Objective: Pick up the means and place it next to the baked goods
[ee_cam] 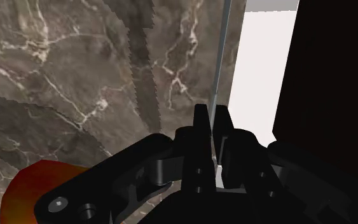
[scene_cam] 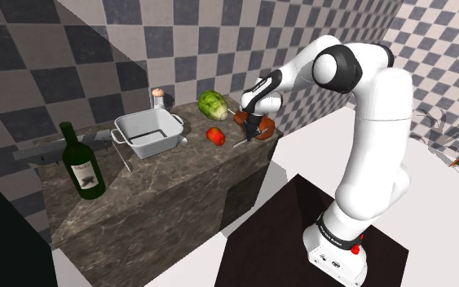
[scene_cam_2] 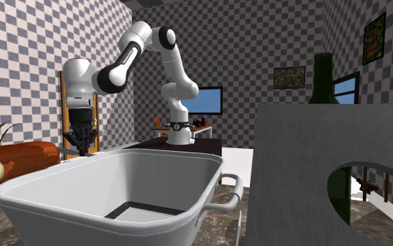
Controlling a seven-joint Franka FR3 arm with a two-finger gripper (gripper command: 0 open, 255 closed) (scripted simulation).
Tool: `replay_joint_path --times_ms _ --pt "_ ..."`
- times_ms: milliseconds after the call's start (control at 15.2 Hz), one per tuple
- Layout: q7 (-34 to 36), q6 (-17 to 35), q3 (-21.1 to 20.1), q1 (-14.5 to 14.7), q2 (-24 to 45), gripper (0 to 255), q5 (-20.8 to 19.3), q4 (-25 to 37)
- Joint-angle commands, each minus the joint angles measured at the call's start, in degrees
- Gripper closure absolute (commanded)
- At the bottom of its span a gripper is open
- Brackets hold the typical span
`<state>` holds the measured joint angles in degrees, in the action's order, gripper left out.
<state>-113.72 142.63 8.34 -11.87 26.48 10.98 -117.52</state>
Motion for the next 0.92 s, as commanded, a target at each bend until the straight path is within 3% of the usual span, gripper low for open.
replay_joint_path --times_ms 0,660,726,858 --pt "-0.29 1.0 -0.27 -0.19 1.52 255 0.38 0.51" --pt "-0.59 2.1 -0.54 -0.38 2.79 255 0.74 0.67" --pt "-0.59 2.1 -0.54 -0.38 2.79 0 0.74 0.68" --pt "-0.59 2.09 -0.54 -0.38 2.79 0 0.74 0.69"
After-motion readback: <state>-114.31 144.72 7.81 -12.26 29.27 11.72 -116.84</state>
